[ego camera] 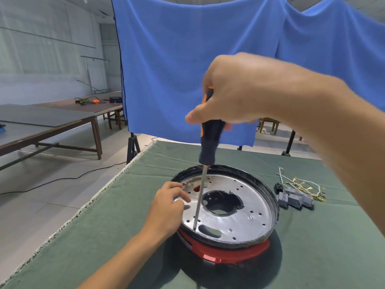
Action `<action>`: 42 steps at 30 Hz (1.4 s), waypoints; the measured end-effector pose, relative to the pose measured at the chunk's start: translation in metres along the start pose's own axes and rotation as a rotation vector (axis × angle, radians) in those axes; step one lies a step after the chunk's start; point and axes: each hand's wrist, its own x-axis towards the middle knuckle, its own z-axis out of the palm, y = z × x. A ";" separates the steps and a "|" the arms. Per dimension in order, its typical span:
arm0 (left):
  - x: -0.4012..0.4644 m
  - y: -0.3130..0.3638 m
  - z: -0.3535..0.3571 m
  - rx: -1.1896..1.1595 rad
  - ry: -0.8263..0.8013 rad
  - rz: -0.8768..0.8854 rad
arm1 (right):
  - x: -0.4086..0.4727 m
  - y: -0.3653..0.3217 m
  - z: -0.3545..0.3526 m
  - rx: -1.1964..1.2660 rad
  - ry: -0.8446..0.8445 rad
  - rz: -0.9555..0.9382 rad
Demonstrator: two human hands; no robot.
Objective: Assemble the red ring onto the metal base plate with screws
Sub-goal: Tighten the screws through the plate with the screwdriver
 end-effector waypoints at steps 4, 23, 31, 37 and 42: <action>-0.001 0.002 -0.001 0.009 0.003 0.003 | 0.001 -0.002 0.002 -0.019 0.045 0.044; -0.001 0.001 -0.002 -0.014 -0.015 -0.029 | -0.002 0.001 0.003 0.084 -0.073 0.047; -0.001 0.001 -0.001 -0.030 -0.022 -0.037 | -0.003 0.002 0.000 0.019 -0.005 0.033; 0.000 -0.001 0.000 -0.053 -0.010 -0.053 | 0.001 0.005 0.008 -0.009 0.106 -0.013; 0.000 0.000 -0.002 -0.029 -0.009 -0.038 | -0.006 0.001 -0.010 0.079 -0.175 -0.072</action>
